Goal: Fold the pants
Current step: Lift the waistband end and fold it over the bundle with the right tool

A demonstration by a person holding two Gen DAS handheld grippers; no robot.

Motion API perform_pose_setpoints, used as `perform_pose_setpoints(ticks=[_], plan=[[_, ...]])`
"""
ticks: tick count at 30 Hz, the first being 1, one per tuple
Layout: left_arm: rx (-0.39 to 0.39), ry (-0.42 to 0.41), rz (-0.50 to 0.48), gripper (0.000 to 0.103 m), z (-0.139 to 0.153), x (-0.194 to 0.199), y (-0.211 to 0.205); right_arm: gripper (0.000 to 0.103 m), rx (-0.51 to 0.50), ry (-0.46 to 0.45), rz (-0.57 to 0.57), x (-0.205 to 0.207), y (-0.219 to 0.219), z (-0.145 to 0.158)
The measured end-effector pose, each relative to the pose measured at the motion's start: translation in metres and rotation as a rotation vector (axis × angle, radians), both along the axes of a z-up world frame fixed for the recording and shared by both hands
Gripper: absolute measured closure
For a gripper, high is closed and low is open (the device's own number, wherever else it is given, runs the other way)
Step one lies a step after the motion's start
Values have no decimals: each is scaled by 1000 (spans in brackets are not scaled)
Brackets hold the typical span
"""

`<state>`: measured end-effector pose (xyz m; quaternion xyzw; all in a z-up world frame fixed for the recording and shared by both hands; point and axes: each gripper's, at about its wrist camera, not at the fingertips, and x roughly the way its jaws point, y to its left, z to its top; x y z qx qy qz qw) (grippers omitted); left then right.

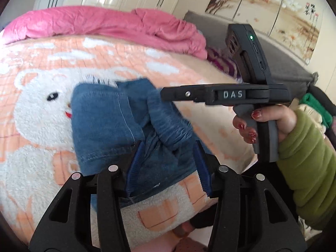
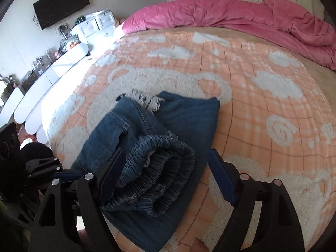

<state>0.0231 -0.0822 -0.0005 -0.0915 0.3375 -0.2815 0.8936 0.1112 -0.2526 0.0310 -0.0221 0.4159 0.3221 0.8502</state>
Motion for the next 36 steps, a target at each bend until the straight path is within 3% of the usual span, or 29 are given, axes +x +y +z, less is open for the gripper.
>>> perform_pose_setpoints(ticks=[6,8,10,13,16,20,21,22,23,28,33,36], plan=[[50,-73,135,64,9,-2,4,25,31,-11,-31,20,3,11],[89,-65,143,78,7,4,0,38,29,6,-51,34,4,9],[131,-45,132,84,2,4,-5,47,17,19,-40,44,10,5],[166,30,82,88,-12,5,-14,50,1,47,44,56,29,-2],[243,18,68,88,-16,-1,-20,50,-82,56,121,59,54,-11],[239,29,60,88,-17,-6,-15,53,-234,72,225,55,81,-34],[234,34,61,88,-18,-6,-14,63,-244,72,250,52,85,-38],[228,39,61,88,-18,-7,-12,88,-245,64,272,47,91,-40],[224,42,62,88,-17,-9,-9,95,-260,33,258,42,96,-38],[222,38,107,88,-14,-3,-3,96,-205,-127,186,33,110,-4],[233,41,107,88,-16,-3,1,96,-303,-91,155,56,121,-30],[250,33,101,88,-17,-4,-4,94,-289,-73,134,61,117,-39]])
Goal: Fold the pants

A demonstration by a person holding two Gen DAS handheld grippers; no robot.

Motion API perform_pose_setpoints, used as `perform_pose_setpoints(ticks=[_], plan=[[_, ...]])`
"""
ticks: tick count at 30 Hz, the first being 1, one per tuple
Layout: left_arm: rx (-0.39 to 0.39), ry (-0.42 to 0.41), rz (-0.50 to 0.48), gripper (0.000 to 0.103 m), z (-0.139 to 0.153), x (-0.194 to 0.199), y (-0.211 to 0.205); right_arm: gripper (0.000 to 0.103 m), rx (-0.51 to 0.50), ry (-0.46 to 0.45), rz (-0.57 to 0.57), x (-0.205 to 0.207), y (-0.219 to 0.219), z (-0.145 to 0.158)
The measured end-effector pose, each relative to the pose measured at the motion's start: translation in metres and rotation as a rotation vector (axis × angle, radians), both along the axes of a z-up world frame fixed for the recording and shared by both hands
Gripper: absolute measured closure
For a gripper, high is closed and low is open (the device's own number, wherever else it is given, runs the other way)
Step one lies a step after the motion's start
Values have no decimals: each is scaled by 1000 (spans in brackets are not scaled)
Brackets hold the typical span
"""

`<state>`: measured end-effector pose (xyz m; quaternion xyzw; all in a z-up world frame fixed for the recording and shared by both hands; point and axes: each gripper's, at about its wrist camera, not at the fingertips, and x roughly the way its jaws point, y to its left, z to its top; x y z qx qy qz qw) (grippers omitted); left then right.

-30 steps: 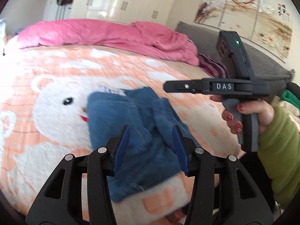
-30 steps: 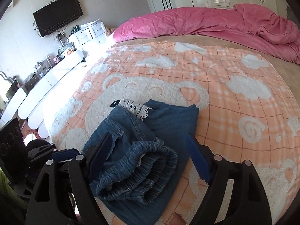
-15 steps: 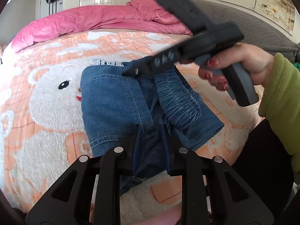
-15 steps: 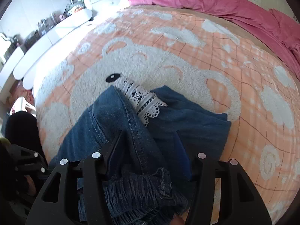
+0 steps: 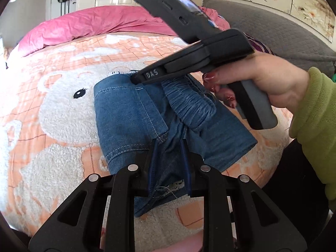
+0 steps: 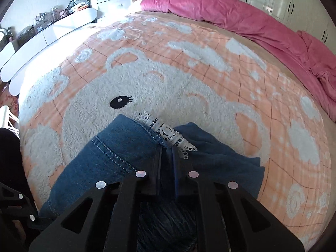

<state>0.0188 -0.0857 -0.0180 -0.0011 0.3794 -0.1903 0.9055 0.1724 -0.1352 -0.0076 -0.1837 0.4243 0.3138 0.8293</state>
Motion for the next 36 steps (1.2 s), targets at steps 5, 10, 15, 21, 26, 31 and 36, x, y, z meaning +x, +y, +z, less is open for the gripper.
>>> perform_pose_setpoints(ticks=[5,10,15,21,26,31,36], plan=[[-20,15,-3,88,0,-1,3,71,128,-2,-106,1,-29,24],[-51,26,-4,88,3,-3,6,66,228,-42,-134,-19,-62,52],[-74,27,-14,88,9,-16,11,56,262,-68,-96,-52,-79,64],[-105,15,-14,83,21,-31,18,56,309,-28,-25,-89,-92,63],[-103,-10,18,80,30,-36,26,56,238,-31,61,-123,-85,53],[-108,-30,67,76,33,-31,39,64,195,-16,116,-138,-71,43],[-93,-14,96,75,35,-23,42,67,106,-13,94,-134,-62,28]])
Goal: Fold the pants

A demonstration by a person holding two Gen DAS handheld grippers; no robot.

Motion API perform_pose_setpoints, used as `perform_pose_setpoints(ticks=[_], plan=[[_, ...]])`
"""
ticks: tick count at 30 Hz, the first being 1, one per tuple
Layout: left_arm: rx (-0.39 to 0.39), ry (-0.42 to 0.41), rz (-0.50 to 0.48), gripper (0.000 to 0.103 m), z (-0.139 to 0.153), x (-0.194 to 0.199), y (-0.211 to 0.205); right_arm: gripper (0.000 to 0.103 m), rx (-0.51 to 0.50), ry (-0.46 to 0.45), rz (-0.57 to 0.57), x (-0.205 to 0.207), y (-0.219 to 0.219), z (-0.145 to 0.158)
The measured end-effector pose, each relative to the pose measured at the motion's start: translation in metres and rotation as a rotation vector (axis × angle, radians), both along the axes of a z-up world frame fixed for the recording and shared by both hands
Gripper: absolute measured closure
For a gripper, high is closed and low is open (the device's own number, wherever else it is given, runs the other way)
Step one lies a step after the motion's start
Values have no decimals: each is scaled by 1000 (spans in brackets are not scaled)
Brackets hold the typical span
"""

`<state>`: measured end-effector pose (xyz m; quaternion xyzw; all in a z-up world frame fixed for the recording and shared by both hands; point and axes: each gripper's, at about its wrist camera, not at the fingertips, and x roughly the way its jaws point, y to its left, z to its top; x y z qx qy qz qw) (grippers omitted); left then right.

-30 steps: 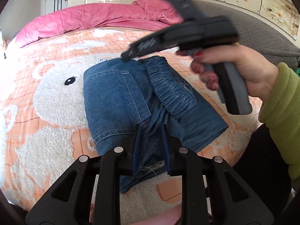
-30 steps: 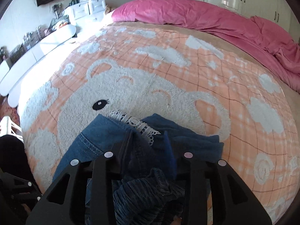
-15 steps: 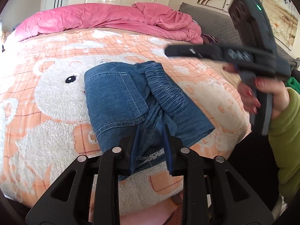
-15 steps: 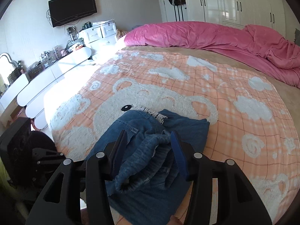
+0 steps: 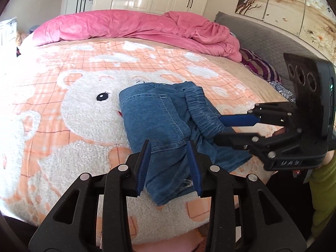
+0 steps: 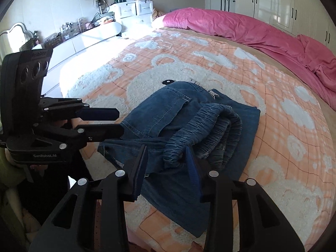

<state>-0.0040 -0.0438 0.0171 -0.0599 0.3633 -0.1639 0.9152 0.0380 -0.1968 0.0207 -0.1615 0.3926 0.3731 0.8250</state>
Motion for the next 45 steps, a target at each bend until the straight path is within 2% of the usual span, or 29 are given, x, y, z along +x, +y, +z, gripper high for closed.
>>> perform_pose_setpoints(ticks=[4,8,14,16,19,24,27,30,33,35,39,43,45], plan=[[39,22,22,75,4,21,-7,68,-36,2,-17,3,-1,-9],[48,84,28,75,3,47,-13,84,1,37,-10,7,-6,-11],[74,138,27,75,-10,76,-26,94,62,106,9,7,-14,-8],[72,138,29,75,-14,76,-25,94,104,107,32,2,-22,1],[79,124,22,75,-14,73,-24,94,107,105,44,-3,-28,3],[91,115,17,75,-17,73,-25,94,19,179,7,9,-17,-22],[93,110,17,75,-17,71,-26,90,5,166,-2,7,-16,-22],[90,104,16,75,-16,71,-26,88,48,152,-18,5,-24,-12],[79,98,10,75,-13,68,-26,73,144,134,-44,5,-39,2],[74,85,3,75,-10,65,-26,56,208,104,-87,7,-52,13],[79,57,-8,74,-4,58,-29,54,264,56,-189,14,-70,24],[81,33,-10,71,2,54,-29,52,278,33,-273,27,-79,27],[82,22,-8,70,4,52,-29,47,280,13,-303,28,-83,28]])
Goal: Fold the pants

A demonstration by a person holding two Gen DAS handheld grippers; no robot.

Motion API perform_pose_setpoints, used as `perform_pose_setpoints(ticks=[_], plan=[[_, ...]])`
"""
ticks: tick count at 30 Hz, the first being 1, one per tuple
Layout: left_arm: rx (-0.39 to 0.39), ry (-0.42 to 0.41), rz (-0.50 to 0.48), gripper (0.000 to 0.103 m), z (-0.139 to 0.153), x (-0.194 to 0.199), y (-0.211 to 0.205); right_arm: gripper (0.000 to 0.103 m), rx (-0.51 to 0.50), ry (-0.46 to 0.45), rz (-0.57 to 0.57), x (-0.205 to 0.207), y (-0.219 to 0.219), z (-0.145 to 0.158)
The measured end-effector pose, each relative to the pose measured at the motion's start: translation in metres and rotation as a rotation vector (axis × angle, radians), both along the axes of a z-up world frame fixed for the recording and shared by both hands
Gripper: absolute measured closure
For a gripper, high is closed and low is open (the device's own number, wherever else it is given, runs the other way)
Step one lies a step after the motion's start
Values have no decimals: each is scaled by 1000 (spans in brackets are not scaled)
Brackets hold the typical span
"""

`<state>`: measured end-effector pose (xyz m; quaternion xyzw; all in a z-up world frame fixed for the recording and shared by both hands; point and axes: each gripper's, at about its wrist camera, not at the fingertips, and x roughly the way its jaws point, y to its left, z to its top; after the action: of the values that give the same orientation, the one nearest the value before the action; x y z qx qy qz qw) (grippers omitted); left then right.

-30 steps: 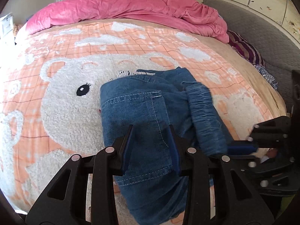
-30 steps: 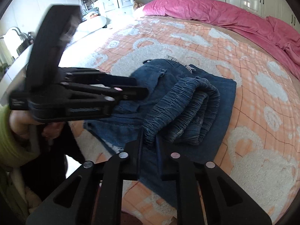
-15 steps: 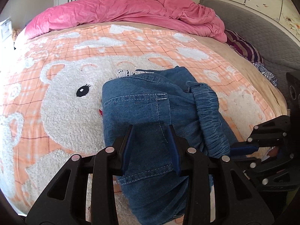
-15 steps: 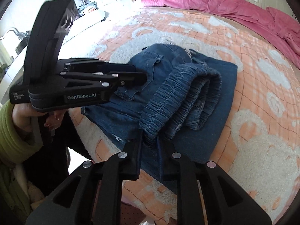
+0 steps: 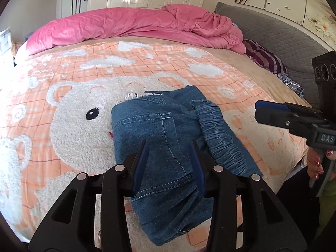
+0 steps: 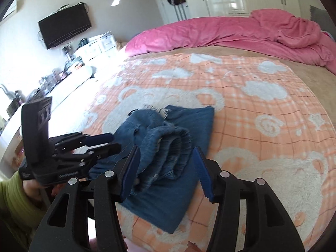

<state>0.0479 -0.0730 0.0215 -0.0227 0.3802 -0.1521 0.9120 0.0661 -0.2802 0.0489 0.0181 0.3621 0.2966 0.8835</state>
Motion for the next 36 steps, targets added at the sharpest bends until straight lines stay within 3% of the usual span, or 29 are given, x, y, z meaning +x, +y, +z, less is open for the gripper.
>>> perform_pose_setpoints(ticks=[2,6,8,17,29,36], plan=[[8,-14,4,66,3,-2,0,39,1,-12,-21,2,-3,3],[20,-28,23,57,6,-2,3,37,-20,-14,-50,8,-5,-1],[26,-32,35,56,6,-1,5,30,-32,-10,-58,6,-3,-3],[39,-34,83,41,6,3,14,21,-66,1,-104,11,-4,-11],[75,-13,138,30,-1,9,25,20,-43,49,-220,23,-20,-21],[82,23,154,27,-10,15,29,20,-77,89,-197,27,-9,-34]])
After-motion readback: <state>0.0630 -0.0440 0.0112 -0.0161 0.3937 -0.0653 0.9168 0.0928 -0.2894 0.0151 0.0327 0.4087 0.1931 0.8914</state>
